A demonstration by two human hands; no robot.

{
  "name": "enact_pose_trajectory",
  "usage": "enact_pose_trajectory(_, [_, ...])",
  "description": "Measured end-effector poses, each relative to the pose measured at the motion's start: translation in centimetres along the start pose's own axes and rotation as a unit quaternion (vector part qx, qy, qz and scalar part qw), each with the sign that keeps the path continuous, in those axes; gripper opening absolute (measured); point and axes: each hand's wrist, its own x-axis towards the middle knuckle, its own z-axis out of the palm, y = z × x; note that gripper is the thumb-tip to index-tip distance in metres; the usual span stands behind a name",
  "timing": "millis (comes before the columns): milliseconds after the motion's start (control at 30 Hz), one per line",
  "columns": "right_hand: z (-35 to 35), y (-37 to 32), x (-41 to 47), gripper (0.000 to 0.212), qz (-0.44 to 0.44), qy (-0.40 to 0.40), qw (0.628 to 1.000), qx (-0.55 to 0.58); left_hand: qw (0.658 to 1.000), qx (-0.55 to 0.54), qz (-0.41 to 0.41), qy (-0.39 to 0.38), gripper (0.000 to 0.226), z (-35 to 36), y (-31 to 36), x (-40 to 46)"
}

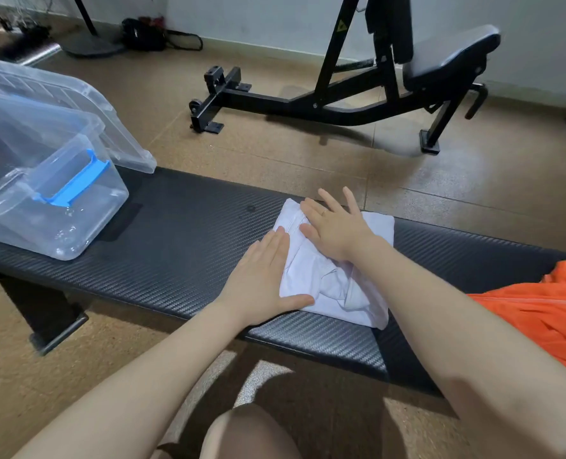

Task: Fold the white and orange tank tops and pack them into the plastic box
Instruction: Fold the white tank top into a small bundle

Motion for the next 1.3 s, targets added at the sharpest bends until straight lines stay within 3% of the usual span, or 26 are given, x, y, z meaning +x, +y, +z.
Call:
enact_pose_trajectory(133, [-1.9, 0.1, 0.2, 0.053, -0.001, -0.026, 1.000, 0.011, 1.000, -0.005, -0.004, 0.003, 0.119, -0.3, -0.9, 0.6])
enact_pose_trajectory(233, [-1.9, -0.3, -2.8, 0.049, 0.025, 0.095, 0.988, 0.116, 1.000, -0.011, -0.017, -0.006, 0.117, -0.9, -1.2, 0.4])
enact_pose_trajectory(333, [-0.6, 0.7, -7.4, 0.043, 0.186, 0.208, 0.923, 0.265, 0.999, -0.020, -0.024, 0.038, 0.101, -1.6, 0.1, 0.5])
enact_pose_trajectory(400, [0.2, 0.9, -9.8, 0.047, 0.279, 0.191, 0.874, 0.350, 0.997, -0.039, -0.031, 0.061, 0.095, -2.0, 1.4, 0.8])
enact_pose_trajectory(467, [0.9, 0.2, -11.1, 0.055, 0.332, 0.150, 0.827, 0.429, 0.996, -0.068, -0.055, 0.034, 0.097, -2.0, 2.7, 1.2])
enact_pose_trajectory(600, [1.2, -0.8, -11.3, 0.058, 0.357, 0.133, 0.778, 0.500, 0.988, -0.108, -0.106, -0.006, 0.098, -2.1, 4.8, 1.8])
enact_pose_trajectory(733, [0.7, -1.0, -11.0, 0.042, 0.404, 0.102, 0.769, 0.485, 0.987, -0.113, -0.114, -0.016, 0.094, -1.8, 6.2, 2.0])
enact_pose_trajectory(833, [0.1, -0.8, -10.9, 0.031, 0.430, 0.089, 0.703, 0.559, 0.990, -0.094, -0.103, -0.006, 0.094, -1.0, 6.0, 2.4])
enact_pose_trajectory(900, [0.0, -0.7, -10.7, 0.035, 0.425, 0.086, 0.650, 0.624, 0.993, -0.079, -0.086, 0.000, 0.096, -0.7, 5.9, 2.3])
enact_pose_trajectory(967, [-0.3, -1.1, -10.7, 0.036, 0.405, 0.093, 0.620, 0.665, 0.995, -0.063, -0.072, -0.004, 0.096, -0.5, 5.9, 2.2])
enact_pose_trajectory(1067, [-1.5, -1.8, -10.7, 0.032, 0.352, 0.092, 0.631, 0.685, 0.994, -0.089, -0.052, -0.028, 0.091, -1.0, 5.5, 2.5])
enact_pose_trajectory(1167, [-3.0, -2.4, -10.1, 0.035, 0.288, 0.114, 0.689, 0.655, 0.979, -0.199, -0.034, -0.036, 0.090, -2.2, 4.7, 2.7])
enact_pose_trajectory(1233, [-4.2, -2.9, -9.3, 0.034, 0.258, 0.135, 0.726, 0.623, 0.927, -0.370, -0.041, -0.037, 0.074, -2.9, 4.0, 2.8])
enact_pose_trajectory(1300, [-4.9, -3.6, -8.2, 0.032, 0.246, 0.159, 0.751, 0.592, 0.837, -0.543, -0.053, -0.052, 0.056, -3.7, 3.4, 2.7])
